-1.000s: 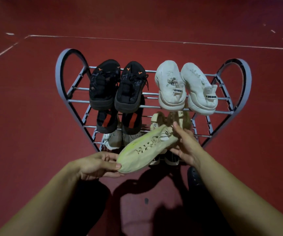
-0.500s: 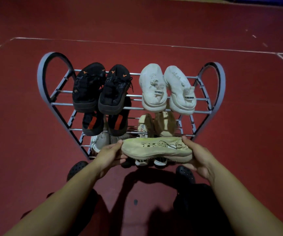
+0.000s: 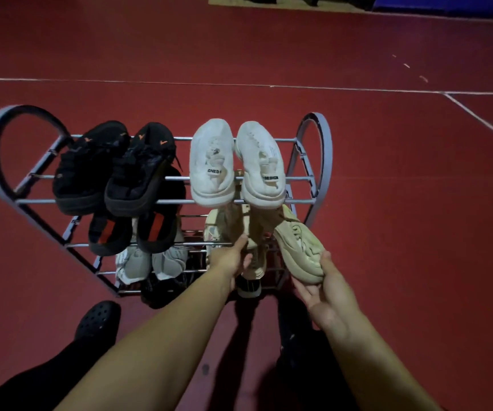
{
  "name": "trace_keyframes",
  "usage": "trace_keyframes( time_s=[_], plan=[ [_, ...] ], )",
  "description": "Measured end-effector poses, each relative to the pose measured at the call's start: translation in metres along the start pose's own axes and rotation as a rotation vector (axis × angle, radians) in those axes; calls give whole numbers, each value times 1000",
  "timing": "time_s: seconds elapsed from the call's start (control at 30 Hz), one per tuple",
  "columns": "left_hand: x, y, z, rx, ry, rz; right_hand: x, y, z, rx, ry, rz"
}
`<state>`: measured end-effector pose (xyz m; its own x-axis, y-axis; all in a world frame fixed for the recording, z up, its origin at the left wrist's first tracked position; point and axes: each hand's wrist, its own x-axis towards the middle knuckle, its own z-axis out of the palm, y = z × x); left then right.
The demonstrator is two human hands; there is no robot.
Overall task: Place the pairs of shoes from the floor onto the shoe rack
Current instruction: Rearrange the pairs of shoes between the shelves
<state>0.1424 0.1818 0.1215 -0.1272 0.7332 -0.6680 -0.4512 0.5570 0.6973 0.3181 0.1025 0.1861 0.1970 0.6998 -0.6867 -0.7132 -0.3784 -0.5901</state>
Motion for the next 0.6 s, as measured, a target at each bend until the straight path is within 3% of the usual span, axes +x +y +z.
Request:
trace_keyframes(
  time_s=[0.17,0.37,0.6],
  plan=[
    [3,-5,-10,70,77,48,4,7,14,-18,2,-65],
    [-2,6,-101,268,-7,152,6,14,21,-1,8,-115],
    [-32,33,-146,274,-35,146,3,31,21,-69,28,-140]
  ],
)
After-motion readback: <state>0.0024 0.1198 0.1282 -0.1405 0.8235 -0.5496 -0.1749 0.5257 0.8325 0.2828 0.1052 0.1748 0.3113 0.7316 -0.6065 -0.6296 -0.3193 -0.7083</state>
